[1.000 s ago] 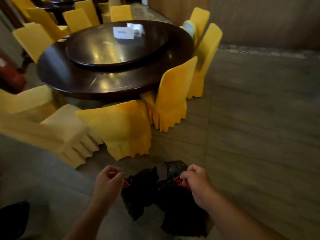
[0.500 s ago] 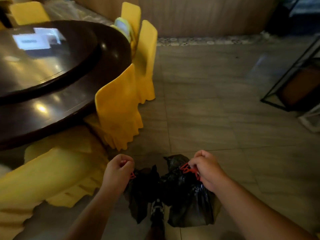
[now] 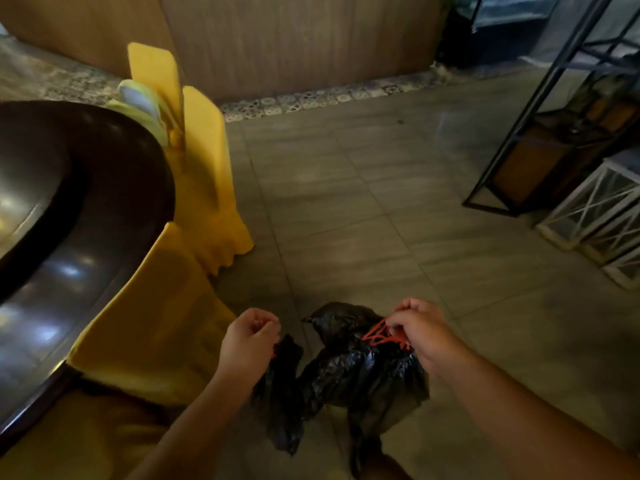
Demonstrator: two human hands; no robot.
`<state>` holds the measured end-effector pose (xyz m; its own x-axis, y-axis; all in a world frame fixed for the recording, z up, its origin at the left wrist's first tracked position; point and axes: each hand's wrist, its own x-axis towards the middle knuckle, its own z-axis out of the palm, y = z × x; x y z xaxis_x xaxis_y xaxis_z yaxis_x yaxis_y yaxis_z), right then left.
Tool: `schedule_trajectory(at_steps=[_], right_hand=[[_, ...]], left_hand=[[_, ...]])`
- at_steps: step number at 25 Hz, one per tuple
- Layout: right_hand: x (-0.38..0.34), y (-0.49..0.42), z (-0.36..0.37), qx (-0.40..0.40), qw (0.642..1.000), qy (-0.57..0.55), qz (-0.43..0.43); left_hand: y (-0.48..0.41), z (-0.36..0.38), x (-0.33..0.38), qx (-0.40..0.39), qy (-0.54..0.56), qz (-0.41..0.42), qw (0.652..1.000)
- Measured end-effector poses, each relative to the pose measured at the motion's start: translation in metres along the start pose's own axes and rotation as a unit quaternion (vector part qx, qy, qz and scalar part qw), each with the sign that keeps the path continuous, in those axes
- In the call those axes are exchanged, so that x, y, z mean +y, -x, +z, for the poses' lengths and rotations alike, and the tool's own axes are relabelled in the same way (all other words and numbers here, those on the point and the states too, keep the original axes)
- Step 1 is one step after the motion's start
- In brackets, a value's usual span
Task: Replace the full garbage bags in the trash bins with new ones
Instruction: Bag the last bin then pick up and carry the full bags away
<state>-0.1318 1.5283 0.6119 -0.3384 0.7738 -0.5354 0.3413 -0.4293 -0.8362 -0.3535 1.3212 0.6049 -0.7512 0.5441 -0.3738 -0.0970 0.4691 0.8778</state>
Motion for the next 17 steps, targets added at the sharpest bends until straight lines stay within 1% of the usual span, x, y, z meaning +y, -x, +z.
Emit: schedule_trajectory(at_steps=[4,10,17], right_hand=[[-0.048,-0.103,0.01,-0.019,1.0,-0.014,-0.008],[-0.141,-0.25,0.021,-0.051,0.998,-0.021,0.014],[-0.261,-0.381,0.045,-0.053,0.999,0.004,0.005]], left_hand=[[-0.104,0.031,0.046,0.015,-0.02,0.005,1.0],[-0.25,0.072,0.128,0.054,-0.033,0.001,0.998],[-0.416,0.104,0.202,0.068,-0.004,-0.003,0.998]])
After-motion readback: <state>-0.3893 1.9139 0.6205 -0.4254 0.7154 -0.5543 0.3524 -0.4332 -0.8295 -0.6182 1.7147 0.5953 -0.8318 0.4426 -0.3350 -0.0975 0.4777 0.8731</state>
